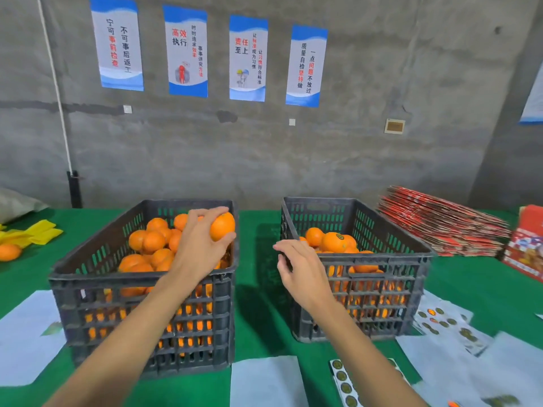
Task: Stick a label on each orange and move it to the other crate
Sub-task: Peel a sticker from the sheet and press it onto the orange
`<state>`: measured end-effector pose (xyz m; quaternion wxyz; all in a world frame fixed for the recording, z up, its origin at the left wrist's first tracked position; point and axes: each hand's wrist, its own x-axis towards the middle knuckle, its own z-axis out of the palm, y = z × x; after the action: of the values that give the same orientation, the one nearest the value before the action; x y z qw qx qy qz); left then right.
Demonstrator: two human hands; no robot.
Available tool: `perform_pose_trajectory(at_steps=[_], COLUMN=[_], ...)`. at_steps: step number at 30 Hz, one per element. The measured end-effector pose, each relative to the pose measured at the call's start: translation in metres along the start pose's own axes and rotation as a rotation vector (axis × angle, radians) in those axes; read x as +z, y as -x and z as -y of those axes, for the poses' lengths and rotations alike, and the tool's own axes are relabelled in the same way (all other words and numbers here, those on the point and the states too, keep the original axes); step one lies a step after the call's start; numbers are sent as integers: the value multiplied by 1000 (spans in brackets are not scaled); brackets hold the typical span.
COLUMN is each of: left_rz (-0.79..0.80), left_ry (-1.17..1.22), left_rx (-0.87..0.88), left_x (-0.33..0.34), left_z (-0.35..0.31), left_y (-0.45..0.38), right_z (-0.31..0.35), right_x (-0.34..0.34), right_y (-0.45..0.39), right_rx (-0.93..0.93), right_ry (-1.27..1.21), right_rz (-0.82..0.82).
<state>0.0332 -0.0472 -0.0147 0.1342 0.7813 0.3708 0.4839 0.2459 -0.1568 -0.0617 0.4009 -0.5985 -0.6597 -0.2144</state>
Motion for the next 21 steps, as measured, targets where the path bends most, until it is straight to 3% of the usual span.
perform_pose_trajectory(at_steps=[6, 12, 17, 21], left_rz=[-6, 156, 314, 385], left_ry=[151, 299, 278, 347], left_rx=[220, -69, -301, -446], left_x=[40, 76, 90, 96], left_z=[-57, -28, 10, 27], left_y=[93, 173, 223, 244], right_z=[12, 22, 27, 19], right_x=[-6, -3, 14, 22], right_y=[44, 122, 180, 192], right_rx=[53, 271, 667, 834], right_ry=[-90, -130, 93, 58], right_rz=[94, 229, 476, 566])
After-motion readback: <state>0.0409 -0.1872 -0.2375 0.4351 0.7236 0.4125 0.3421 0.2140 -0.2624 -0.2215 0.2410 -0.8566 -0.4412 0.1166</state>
